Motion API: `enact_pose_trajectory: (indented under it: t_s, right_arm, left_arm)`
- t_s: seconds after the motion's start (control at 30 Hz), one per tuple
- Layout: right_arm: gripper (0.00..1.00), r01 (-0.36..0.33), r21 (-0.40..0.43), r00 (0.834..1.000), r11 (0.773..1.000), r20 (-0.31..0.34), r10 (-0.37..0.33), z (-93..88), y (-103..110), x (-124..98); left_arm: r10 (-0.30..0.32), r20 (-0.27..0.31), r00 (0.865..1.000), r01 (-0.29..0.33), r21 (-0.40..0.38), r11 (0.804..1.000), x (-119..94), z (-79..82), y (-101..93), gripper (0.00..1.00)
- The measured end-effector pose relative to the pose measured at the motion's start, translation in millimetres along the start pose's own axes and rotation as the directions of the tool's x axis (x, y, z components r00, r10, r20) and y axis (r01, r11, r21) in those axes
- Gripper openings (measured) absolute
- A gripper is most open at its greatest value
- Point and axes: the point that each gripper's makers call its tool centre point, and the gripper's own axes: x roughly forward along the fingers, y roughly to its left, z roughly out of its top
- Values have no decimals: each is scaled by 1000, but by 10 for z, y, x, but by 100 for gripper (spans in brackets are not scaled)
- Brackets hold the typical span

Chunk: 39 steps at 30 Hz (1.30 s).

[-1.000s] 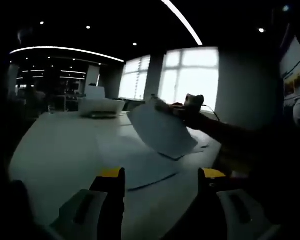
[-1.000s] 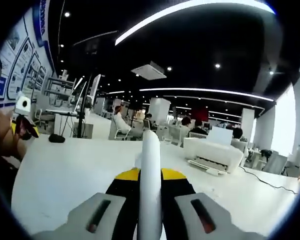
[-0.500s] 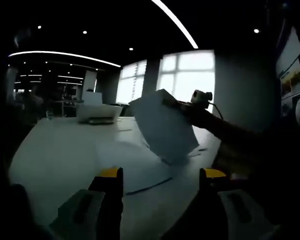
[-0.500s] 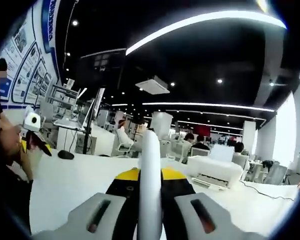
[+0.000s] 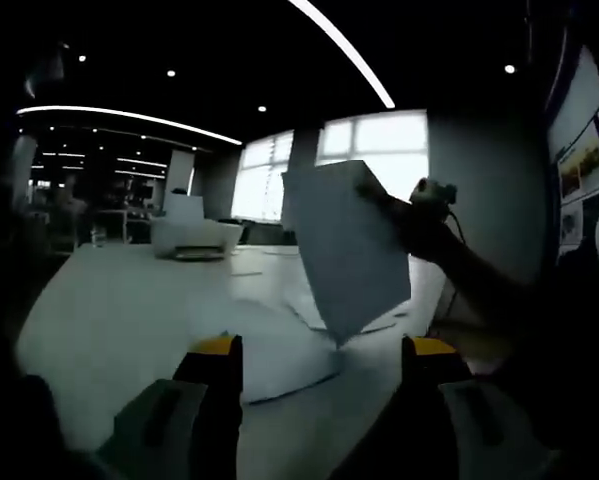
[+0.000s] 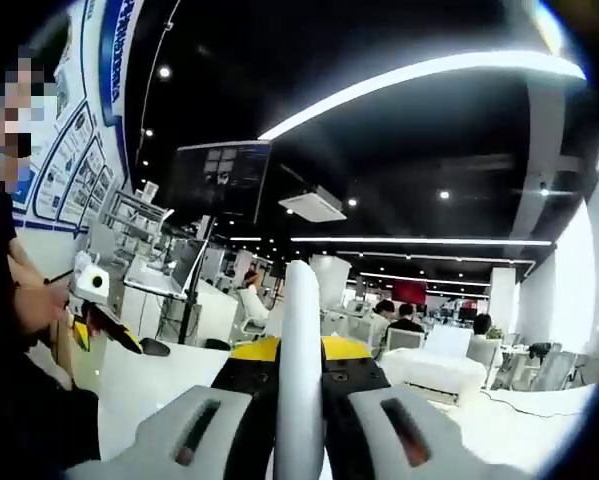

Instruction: Organize the stack of printing papers by aligning and flattening the scattered papers on the table

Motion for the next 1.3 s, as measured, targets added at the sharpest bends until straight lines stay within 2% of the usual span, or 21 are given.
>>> enact_pose_trajectory:
  t_s: [0.2,0.37,0.67,0.93,1.1,1.17,1.3]
  right_arm:
    - [9,-14,12,999,1000,36,14,185,80,-53]
    - [9,-46,15,997,999,62,45,365,218,-82]
    - [9,-111,-6,988,994,108,111,681,522,-91]
    - [9,-187,7,975,982,121,185,782,823,-16]
    - [9,-212,-29,970,977,117,214,871,992,38]
    - [9,-237,-32,963,971,127,239,917,1093,57]
    - [9,-252,-45,959,967,122,256,948,1200,101]
  left_arm:
    - [-25,1,1000,25,13,1000,85,48,-112,68]
    - [-59,25,998,58,24,998,161,132,-216,69]
    - [-83,38,996,83,20,996,257,107,-278,69]
    - [-103,55,993,103,14,995,280,90,-341,69]
    - [-104,52,993,104,-2,995,303,37,-308,69]
    - [-109,71,991,110,-7,994,304,57,-320,69]
    - [-120,112,986,122,-14,992,306,115,-351,69]
